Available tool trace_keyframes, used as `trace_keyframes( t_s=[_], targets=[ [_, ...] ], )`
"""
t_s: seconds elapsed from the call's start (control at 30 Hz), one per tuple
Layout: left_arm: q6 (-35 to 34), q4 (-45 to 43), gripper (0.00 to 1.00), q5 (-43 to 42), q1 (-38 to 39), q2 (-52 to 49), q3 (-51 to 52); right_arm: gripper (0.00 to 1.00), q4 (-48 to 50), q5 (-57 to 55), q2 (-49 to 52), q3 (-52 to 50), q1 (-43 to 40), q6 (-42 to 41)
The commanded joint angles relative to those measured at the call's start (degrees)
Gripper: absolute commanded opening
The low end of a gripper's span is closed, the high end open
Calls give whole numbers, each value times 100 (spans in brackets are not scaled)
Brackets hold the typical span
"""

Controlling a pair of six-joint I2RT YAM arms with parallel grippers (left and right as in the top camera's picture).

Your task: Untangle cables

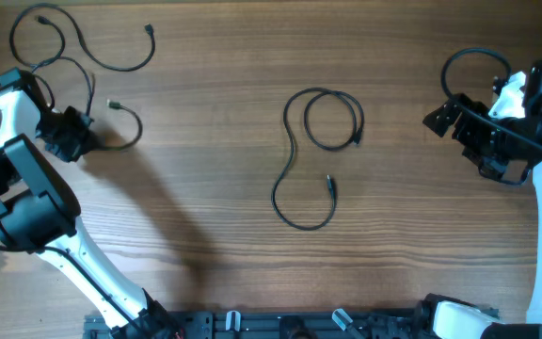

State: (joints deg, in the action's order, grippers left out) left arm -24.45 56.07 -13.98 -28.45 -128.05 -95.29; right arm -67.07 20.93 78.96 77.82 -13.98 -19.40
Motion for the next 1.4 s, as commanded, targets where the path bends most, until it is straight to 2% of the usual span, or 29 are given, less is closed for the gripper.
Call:
trace_keyframes(
  t_s=[0.0, 0.2, 0.3, 0.37, 0.4, 0.47, 0.5, 0.6, 0.67, 0.77, 0.83, 0.9, 1.1, 1.13, 1.23, 1.3, 1.37],
  targets=[
    [-39, 4, 5, -1694, 48, -208, 160, 100, 17, 70, 76, 44, 24, -9],
    [-42, 26, 8, -2769, 48, -208, 160, 100, 15, 72, 76, 44, 26, -15],
    [-39, 4, 22, -3038, 48, -208, 160, 100, 15, 72, 76, 44, 24, -15],
    [-42, -44, 22, -3064, 46, -203, 155, 100, 7, 72, 76, 44, 24, -15],
    [-42, -131, 25, -3189, 42, -203, 146, 100, -7, 72, 76, 44, 24, -17],
    [-39, -323, 43, -3620, 22, -203, 76, 100, -9, 72, 76, 44, 24, -13],
    [-37, -337, 48, -3724, 20, -201, -28, 100, -11, 72, 76, 44, 24, -17],
    [33, -219, 69, -3689, 42, -133, -474, 100, -35, 72, 76, 44, 24, -17],
    [208, -98, 75, -3486, 144, 87, -817, 100, -28, 74, 76, 44, 24, -31],
    [538, 190, 84, -2686, 431, 435, -1108, 100, 26, 201, 76, 44, 24, -35],
    [1261, 452, 92, -2210, 892, 782, -1163, 100, 109, 431, 76, 44, 26, -33],
    [1648, 647, 96, -1934, 1360, 957, -1163, 100, 192, 516, 76, 44, 26, -68],
    [1674, 789, 95, -1519, 3265, 807, -1154, 100, 146, 525, 76, 44, 31, -175],
    [1650, 789, 93, -1217, 3753, 693, -1154, 100, 114, 525, 76, 44, 31, -162],
    [1480, 763, 91, -688, 4562, 494, -1154, 100, 70, 522, 76, 44, 31, -162],
    [1200, 605, 83, -144, 5066, 372, -1154, 100, 52, 531, 76, 44, 31, -162],
    [1152, 396, 80, 299, 5447, 289, -1154, 100, 33, 551, 76, 44, 31, -162]
  ],
)
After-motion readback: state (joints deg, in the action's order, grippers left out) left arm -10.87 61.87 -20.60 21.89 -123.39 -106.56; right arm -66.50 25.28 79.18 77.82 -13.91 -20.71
